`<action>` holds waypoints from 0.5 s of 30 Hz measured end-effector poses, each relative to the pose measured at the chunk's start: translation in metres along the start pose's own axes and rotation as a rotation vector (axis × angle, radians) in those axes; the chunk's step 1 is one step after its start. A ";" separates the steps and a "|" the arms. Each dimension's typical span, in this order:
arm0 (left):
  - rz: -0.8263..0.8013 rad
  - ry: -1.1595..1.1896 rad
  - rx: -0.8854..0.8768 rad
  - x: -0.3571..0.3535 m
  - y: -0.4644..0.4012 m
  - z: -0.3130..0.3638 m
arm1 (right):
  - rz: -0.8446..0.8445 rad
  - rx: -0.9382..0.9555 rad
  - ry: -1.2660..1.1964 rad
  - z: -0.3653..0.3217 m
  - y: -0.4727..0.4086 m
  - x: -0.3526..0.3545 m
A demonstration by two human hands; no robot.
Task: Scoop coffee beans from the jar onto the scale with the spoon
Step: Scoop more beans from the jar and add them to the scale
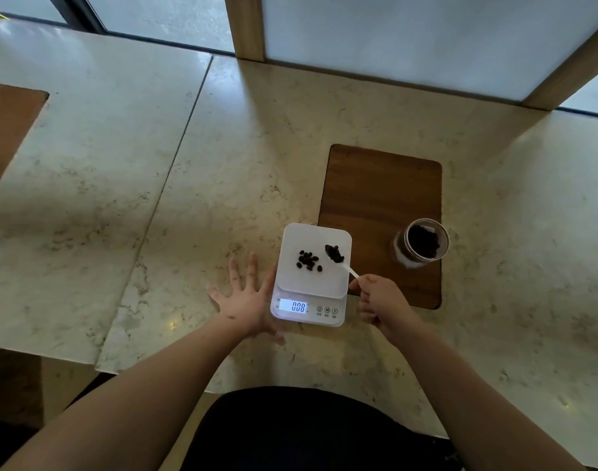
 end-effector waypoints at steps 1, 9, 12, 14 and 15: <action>-0.002 0.003 -0.001 0.000 0.000 0.000 | -0.001 0.005 0.015 0.001 -0.001 -0.001; -0.016 -0.005 0.014 0.001 -0.001 0.000 | 0.012 0.116 0.220 0.003 -0.002 -0.008; -0.008 -0.005 0.011 0.000 -0.002 -0.001 | 0.135 0.340 0.595 0.000 -0.004 -0.008; -0.001 -0.001 0.012 -0.001 -0.003 -0.001 | 0.158 0.439 0.752 0.002 -0.002 -0.007; 0.003 0.000 0.012 -0.001 -0.003 -0.001 | 0.166 0.474 0.829 0.004 -0.001 -0.007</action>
Point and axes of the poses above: each hand's wrist, its own y-axis away from the middle knuckle, its own x-axis out of the back of the hand, z = x × y, the point moved 2 cm from there along -y, towards the middle knuckle, and after that the axes turned 7 degrees about -y, right-handed, at the moved point
